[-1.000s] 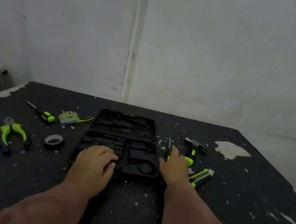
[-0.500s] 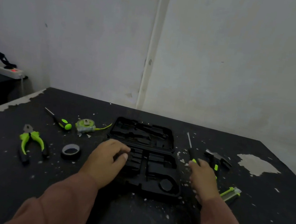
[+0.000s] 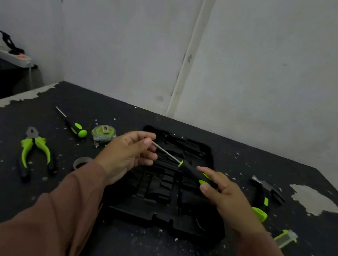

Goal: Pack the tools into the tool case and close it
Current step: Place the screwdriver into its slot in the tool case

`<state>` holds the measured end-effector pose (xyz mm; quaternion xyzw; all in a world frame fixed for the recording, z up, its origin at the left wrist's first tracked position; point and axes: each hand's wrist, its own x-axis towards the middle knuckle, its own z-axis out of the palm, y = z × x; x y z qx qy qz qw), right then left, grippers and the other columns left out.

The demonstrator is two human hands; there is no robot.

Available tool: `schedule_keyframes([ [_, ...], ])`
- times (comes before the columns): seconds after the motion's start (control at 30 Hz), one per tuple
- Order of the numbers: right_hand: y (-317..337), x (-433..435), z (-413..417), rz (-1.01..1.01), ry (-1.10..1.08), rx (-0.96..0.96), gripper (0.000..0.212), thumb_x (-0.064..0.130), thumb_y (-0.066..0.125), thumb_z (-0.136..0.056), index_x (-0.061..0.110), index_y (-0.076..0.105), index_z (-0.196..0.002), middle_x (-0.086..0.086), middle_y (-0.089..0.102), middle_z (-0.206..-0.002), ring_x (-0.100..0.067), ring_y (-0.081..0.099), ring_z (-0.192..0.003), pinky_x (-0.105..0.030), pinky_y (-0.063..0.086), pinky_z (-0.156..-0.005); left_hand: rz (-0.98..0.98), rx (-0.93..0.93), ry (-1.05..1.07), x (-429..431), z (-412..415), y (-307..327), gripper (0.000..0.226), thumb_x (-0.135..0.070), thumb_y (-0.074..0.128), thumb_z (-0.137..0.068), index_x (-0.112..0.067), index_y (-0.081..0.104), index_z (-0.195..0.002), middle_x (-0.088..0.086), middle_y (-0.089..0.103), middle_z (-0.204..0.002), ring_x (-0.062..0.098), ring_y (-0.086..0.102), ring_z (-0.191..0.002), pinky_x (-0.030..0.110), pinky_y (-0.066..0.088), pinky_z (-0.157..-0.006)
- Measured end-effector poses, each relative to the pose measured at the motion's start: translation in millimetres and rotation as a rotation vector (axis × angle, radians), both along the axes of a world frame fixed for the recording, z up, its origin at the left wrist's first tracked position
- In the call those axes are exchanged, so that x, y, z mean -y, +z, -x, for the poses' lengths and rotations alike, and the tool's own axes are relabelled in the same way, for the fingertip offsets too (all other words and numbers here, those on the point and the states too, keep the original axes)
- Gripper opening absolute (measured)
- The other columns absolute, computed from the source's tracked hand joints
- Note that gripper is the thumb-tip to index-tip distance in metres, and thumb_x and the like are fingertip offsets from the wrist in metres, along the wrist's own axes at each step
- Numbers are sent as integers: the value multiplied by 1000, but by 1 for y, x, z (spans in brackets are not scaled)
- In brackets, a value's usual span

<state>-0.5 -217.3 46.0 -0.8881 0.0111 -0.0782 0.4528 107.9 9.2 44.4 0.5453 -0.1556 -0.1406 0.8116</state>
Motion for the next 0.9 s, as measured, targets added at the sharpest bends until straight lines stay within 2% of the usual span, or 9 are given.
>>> schedule_keyframes([
  [0.1, -8, 0, 2, 10, -3, 65, 44, 9, 60, -86, 48, 56, -107, 5, 60, -108, 2, 55, -98, -1, 37, -80, -158, 74, 48, 0, 1, -3, 16, 1, 50, -90, -8, 62, -84, 12, 60, -73, 10, 65, -52, 19, 54, -49],
  [0.17, -17, 2, 2, -42, -66, 131, 43, 8, 64, -84, 46, 60, -103, 11, 61, -109, 1, 56, -100, -8, 41, -85, -362, 200, 107, 0, 0, -7, 19, -2, 54, -89, -15, 65, -80, 6, 62, -70, 8, 61, -52, 17, 51, -48],
  [0.23, -24, 7, 2, -64, -143, 167, 40, 7, 67, -80, 43, 63, -98, 12, 62, -108, -6, 59, -100, -23, 46, -88, -684, 423, 186, -2, -3, -12, 19, -13, 62, -86, -28, 66, -75, -5, 64, -67, 4, 56, -57, 15, 47, -55],
  [0.33, -26, 12, 1, 21, -210, 179, 40, 7, 70, -76, 43, 62, -91, 13, 62, -104, -11, 58, -100, -31, 47, -90, -975, 608, 209, -3, -3, -16, 11, -28, 68, -80, -33, 63, -72, -8, 62, -70, 4, 53, -65, 26, 45, -65],
  [0.47, -24, 8, 0, 171, -211, 131, 41, 7, 71, -74, 44, 56, -85, 29, 54, -97, -13, 53, -111, -35, 39, -104, -1121, 636, 170, -2, -5, -19, 11, -36, 66, -80, -38, 61, -70, -7, 58, -79, 8, 54, -77, 23, 38, -67],
  [0.6, -27, 6, -3, 310, -215, 111, 37, 10, 72, -70, 41, 60, -86, 26, 53, -93, -11, 55, -95, -43, 41, -97, -1278, 754, 137, 1, -4, -20, 6, -37, 62, -84, -35, 64, -79, -9, 64, -90, 13, 48, -100, 34, 29, -90],
  [0.67, -28, 6, -4, 336, -221, 99, 31, 12, 71, -71, 35, 65, -91, 28, 52, -91, -10, 54, -98, -47, 41, -96, -1319, 784, 128, 3, -4, -19, 6, -37, 61, -84, -34, 65, -81, -10, 63, -90, 13, 47, -103, 37, 26, -95],
  [0.8, -27, 6, -5, 392, -247, 53, 28, 15, 69, -75, 31, 68, -98, 16, 55, -95, -19, 52, -105, -46, 40, -96, -1363, 802, 137, 3, -4, -22, 9, -38, 63, -83, -32, 69, -86, -13, 56, -89, 14, 46, -105, 34, 27, -93],
  [0.9, -28, 5, -4, 418, -258, 48, 28, 16, 65, -78, 30, 68, -101, 15, 53, -97, -19, 49, -106, -41, 38, -97, -1369, 813, 151, 3, -5, -23, 10, -38, 63, -83, -33, 70, -88, -14, 56, -90, 13, 45, -105, 33, 27, -92],
])
